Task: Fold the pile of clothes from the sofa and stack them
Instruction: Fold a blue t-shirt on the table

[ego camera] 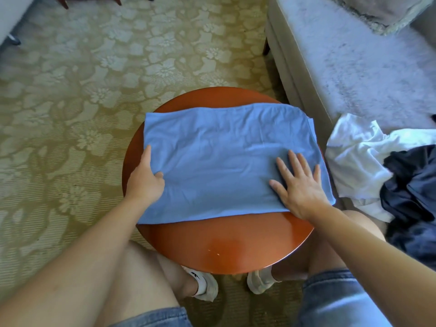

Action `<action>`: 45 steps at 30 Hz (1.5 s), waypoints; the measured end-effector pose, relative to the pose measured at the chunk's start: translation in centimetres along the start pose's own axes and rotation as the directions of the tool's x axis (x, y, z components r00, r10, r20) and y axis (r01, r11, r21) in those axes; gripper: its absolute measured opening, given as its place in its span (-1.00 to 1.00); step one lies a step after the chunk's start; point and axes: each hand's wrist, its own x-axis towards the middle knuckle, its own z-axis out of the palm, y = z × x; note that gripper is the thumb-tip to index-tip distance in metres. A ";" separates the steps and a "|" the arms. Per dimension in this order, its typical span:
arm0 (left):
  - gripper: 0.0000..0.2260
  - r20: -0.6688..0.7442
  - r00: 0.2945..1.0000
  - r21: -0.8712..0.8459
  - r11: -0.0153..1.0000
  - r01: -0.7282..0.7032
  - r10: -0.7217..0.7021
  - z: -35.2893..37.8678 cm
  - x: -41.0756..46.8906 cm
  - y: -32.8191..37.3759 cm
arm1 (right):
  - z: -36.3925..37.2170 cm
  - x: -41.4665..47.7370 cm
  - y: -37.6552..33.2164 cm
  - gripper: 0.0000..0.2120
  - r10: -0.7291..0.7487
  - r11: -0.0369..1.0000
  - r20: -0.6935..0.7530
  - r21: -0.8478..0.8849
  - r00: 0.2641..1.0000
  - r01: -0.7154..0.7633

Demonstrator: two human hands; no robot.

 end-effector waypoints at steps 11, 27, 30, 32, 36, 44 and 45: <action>-0.53 0.187 0.974 -0.469 0.860 0.201 -0.126 -8.6 -0.8 -3.2 | 0.0 0.7 -6.0 -0.22 -0.109 0.990 -0.050 0.083 0.993 0.113; -0.25 0.497 0.827 -0.375 0.925 -0.067 0.262 5.1 -8.0 18.5 | -1.3 -1.1 -1.8 -0.27 0.170 -0.045 0.260 0.966 0.951 -0.256; -0.36 0.272 0.926 -0.047 0.965 -0.258 0.260 8.3 -8.3 15.6 | -1.5 -1.3 -1.2 -0.42 0.125 0.040 0.235 0.970 0.964 -0.242; -0.37 0.174 0.953 0.249 0.926 -0.285 0.246 9.8 -8.5 11.8 | -1.7 -1.4 -1.4 -0.53 0.095 0.201 0.184 0.959 0.978 -0.200; -0.37 0.171 0.966 0.489 0.835 -0.254 0.194 11.1 -8.9 6.0 | -1.6 -2.7 -2.3 -0.70 0.230 0.723 -0.339 0.687 0.912 0.073; -0.35 0.213 0.890 0.550 0.704 -0.449 0.402 8.7 -5.5 2.5 | -1.5 5.9 -7.4 -0.54 -0.426 0.884 -0.069 0.180 0.902 0.431; -0.34 0.235 0.882 0.556 0.688 -0.466 0.408 8.0 -4.8 1.8 | -1.8 8.0 -7.0 -0.53 -0.296 0.945 -0.050 0.128 0.954 0.300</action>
